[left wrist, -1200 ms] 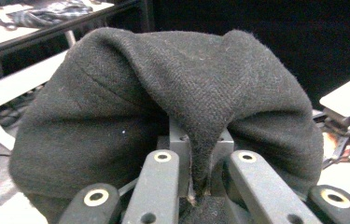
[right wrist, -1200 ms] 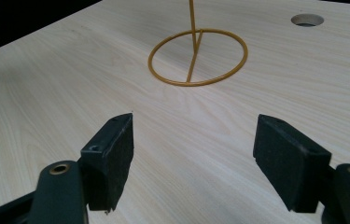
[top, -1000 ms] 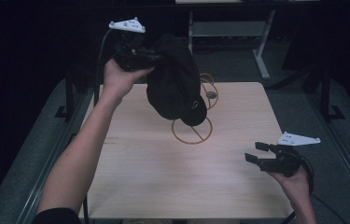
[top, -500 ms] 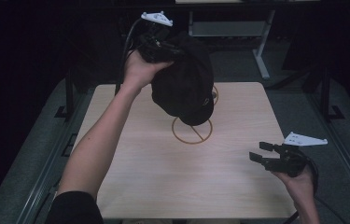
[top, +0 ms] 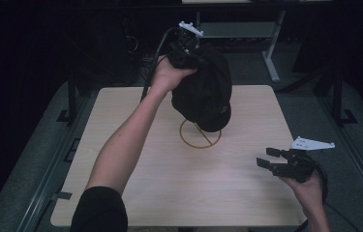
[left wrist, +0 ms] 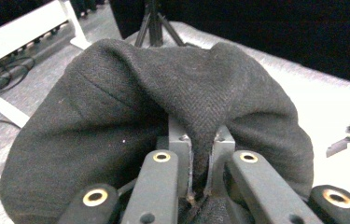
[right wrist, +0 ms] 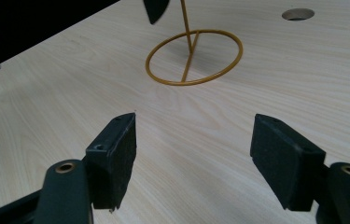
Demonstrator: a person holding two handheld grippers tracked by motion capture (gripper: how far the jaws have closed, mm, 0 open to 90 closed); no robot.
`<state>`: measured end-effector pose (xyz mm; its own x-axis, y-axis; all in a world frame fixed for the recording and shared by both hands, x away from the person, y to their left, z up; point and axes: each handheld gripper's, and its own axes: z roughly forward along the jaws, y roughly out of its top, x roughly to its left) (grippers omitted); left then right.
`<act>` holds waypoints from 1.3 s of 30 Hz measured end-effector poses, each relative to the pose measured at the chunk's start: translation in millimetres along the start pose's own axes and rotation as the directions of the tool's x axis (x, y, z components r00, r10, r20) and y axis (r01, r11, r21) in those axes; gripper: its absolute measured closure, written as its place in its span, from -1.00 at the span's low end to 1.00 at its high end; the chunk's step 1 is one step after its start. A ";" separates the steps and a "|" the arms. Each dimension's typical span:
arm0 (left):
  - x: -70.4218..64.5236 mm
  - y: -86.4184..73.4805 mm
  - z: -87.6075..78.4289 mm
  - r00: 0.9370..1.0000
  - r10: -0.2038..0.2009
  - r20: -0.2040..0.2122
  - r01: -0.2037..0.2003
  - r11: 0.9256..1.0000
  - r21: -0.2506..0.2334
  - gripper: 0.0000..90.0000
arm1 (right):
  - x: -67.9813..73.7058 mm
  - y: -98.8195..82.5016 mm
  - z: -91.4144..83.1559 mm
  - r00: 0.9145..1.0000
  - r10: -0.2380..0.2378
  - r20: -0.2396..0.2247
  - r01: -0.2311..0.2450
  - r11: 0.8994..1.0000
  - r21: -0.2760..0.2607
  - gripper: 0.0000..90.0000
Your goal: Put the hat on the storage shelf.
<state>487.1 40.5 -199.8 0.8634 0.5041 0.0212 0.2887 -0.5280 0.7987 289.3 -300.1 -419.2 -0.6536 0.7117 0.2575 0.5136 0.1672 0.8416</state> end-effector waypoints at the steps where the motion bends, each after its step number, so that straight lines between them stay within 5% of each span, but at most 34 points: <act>1: -0.3 1.7 8.2 1.000 -0.013 0.003 0.013 1.000 -0.005 0.81 | 0.0 0.2 0.8 1.000 -0.001 -0.001 0.001 1.000 -0.001 -0.31; 2: 0.2 2.8 12.8 0.999 -0.029 0.016 0.029 0.999 -0.014 0.68 | -0.3 0.2 1.5 1.000 0.002 -0.003 -0.002 1.000 0.000 -0.31; 3: 0.1 6.2 24.9 0.999 -0.042 0.009 0.041 0.999 0.028 0.44 | -1.1 -0.3 1.9 1.000 0.003 -0.003 -0.003 1.000 0.001 -0.31; 6: -2.9 4.4 39.7 1.000 -0.007 -0.015 0.009 0.995 0.098 0.30 | -2.0 -1.7 1.3 1.000 0.010 -0.003 -0.010 1.000 -0.005 -0.31; 11: 0.7 3.0 39.9 0.994 -0.097 0.052 0.095 0.995 0.032 -0.10 | -3.3 -3.1 -0.2 1.000 0.017 0.002 -0.017 1.000 -0.009 -0.31; 20: -5.6 0.3 27.7 0.999 -0.047 0.026 0.045 0.998 0.052 -0.15 | -2.4 -3.3 1.3 1.000 0.013 0.009 -0.013 1.000 -0.006 -0.34; 39: -3.3 -15.3 -3.4 0.998 -0.061 0.002 0.061 0.998 0.003 -0.21 | -2.5 -6.5 2.7 0.999 0.011 0.031 -0.011 1.000 0.002 -0.42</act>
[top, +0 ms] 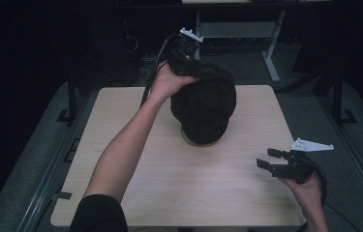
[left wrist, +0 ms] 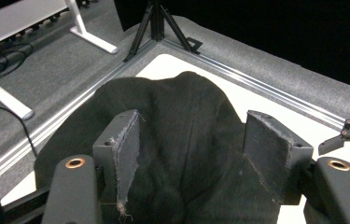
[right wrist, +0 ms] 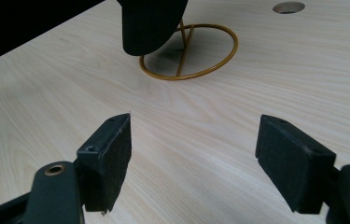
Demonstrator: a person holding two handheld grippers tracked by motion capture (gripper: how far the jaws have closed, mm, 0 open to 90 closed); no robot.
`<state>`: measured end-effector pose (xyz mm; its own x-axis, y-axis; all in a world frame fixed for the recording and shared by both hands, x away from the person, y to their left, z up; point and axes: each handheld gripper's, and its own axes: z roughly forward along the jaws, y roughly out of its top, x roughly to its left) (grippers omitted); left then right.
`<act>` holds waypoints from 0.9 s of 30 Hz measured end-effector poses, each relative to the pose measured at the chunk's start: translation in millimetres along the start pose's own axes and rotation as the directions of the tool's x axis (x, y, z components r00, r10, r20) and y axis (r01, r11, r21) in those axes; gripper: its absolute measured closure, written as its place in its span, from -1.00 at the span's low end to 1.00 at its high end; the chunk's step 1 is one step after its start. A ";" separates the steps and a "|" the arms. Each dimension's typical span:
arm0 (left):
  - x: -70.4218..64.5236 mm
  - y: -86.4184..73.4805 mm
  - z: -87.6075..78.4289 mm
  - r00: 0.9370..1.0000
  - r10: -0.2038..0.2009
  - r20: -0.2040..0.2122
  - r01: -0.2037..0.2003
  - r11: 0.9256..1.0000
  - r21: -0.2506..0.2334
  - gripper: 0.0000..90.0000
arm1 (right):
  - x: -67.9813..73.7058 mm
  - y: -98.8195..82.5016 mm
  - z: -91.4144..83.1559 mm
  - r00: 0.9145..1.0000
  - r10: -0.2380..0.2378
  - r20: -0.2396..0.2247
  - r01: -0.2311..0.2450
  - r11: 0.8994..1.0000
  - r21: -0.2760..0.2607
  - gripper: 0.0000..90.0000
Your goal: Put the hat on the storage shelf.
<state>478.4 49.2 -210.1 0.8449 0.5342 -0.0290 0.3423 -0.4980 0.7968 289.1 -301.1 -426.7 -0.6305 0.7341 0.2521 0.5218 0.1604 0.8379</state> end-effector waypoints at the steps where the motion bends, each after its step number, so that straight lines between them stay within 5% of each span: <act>1: 1.1 -2.4 -2.5 1.000 -0.011 0.003 0.011 1.000 -0.010 -0.22 | 0.2 -0.2 0.3 1.000 -0.001 0.001 0.001 1.000 -0.001 -0.42; 27: 6.1 -40.0 -32.6 0.998 -0.059 0.005 0.059 0.996 -0.067 -0.31 | 5.8 -3.4 5.7 1.000 0.003 0.021 -0.003 1.000 -0.005 -0.45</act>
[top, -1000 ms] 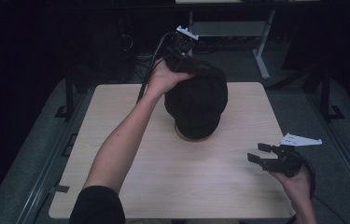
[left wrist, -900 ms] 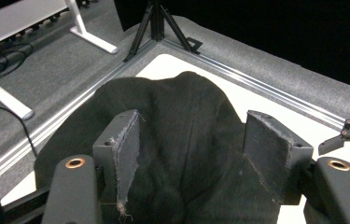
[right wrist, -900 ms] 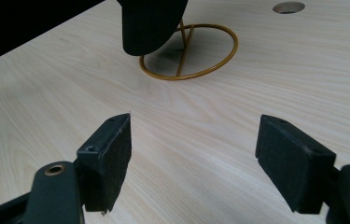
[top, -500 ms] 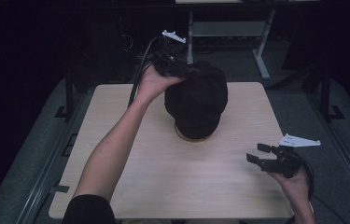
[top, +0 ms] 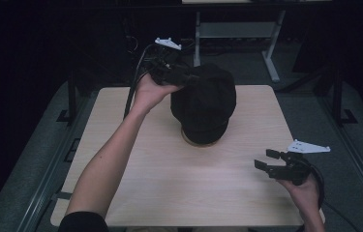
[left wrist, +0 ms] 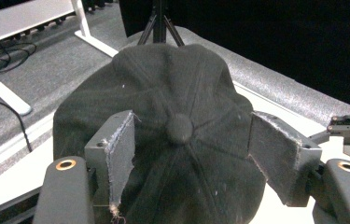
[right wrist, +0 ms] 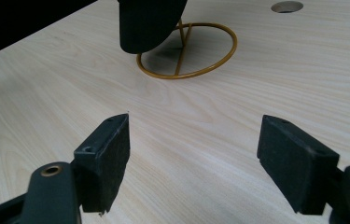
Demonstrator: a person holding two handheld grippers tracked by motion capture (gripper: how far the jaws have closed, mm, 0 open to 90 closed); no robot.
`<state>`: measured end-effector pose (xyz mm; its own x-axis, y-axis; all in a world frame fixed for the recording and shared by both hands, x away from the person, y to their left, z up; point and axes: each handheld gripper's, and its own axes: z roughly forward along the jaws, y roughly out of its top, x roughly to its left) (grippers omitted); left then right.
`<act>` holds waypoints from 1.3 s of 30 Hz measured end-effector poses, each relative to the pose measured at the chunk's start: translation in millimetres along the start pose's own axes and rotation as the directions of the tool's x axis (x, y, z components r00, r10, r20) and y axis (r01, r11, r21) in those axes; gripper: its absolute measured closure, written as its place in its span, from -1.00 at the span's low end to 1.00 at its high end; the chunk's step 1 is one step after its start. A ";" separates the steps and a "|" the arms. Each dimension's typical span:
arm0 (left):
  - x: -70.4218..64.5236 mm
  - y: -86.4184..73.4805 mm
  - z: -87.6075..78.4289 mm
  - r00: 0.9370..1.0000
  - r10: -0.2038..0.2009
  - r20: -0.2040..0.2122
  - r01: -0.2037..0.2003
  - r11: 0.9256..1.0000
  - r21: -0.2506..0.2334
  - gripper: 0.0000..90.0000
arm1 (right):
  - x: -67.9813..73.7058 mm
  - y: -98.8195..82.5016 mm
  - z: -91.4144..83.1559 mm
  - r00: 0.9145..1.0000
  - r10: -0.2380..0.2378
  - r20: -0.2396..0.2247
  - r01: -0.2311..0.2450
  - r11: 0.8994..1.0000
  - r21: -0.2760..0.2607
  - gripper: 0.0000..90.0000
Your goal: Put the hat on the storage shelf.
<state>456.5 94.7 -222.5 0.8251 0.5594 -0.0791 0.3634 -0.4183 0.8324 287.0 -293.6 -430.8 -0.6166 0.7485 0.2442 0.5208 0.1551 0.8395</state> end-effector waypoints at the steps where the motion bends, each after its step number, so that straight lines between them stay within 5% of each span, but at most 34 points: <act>1: 0.5 -2.0 -1.3 1.000 -0.001 -0.001 0.001 1.000 0.004 -0.31 | 0.0 -0.3 -0.1 1.000 -0.004 0.002 0.004 1.000 -0.001 -0.45; 39: -0.4 -74.5 -58.2 0.998 -0.054 -0.035 0.052 0.998 -0.047 -0.36 | 16.0 -0.9 9.4 0.999 -0.038 -0.009 0.038 0.999 0.027 -0.47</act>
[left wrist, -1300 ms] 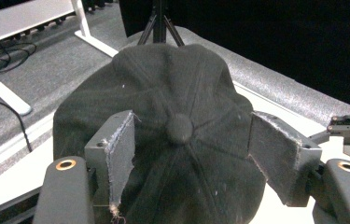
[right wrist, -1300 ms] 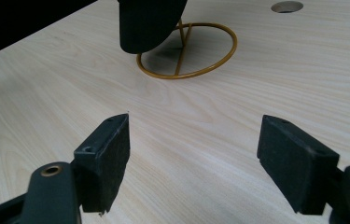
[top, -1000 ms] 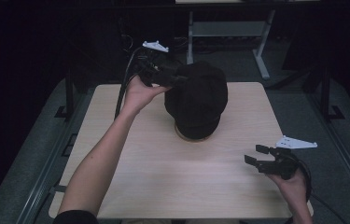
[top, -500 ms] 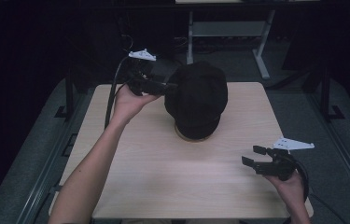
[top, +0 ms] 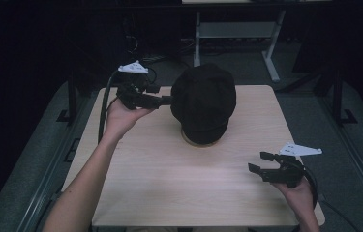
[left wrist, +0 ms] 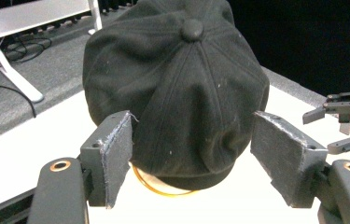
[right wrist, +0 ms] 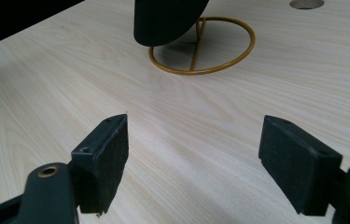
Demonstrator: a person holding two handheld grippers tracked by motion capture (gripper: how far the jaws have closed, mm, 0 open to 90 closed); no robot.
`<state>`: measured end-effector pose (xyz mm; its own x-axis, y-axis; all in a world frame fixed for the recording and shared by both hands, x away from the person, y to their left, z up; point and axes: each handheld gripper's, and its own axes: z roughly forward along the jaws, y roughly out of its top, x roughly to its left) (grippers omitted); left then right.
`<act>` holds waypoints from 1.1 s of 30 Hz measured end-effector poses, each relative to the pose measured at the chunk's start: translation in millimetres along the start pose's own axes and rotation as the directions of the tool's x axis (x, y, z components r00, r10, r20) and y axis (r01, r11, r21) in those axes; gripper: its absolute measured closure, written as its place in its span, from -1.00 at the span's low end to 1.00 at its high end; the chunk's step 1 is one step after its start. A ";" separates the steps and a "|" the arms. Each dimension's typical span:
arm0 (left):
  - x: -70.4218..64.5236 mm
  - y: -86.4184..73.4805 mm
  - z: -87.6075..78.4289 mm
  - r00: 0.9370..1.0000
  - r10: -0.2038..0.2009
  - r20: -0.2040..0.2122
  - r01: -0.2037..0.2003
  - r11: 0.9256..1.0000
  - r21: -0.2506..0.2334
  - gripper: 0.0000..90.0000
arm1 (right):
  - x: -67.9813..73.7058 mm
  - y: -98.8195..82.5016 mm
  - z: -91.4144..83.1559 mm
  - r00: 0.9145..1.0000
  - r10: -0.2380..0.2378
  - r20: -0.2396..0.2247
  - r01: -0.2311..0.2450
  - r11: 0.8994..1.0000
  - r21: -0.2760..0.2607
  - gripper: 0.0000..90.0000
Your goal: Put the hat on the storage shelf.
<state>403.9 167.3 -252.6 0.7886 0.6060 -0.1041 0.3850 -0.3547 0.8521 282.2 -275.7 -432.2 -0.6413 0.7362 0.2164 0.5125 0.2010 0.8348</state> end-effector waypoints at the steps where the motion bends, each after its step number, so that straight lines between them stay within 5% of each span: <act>1: 0.0 0.0 0.0 1.000 0.000 0.000 0.000 1.000 0.000 -0.36 | 0.0 0.0 0.0 1.000 0.000 0.000 0.000 1.000 0.000 -0.47; 33: -2.6 -91.1 -36.8 0.997 -0.076 -0.016 0.075 0.997 -0.030 -0.40 | 8.6 -0.5 7.1 1.000 -0.019 -0.001 0.019 1.000 0.025 -0.53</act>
<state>349.1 224.2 -311.1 0.7494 0.6426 -0.1597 0.4285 -0.2867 0.8568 280.4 -264.9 -434.3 -0.6515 0.7316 0.2009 0.5142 0.2311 0.8259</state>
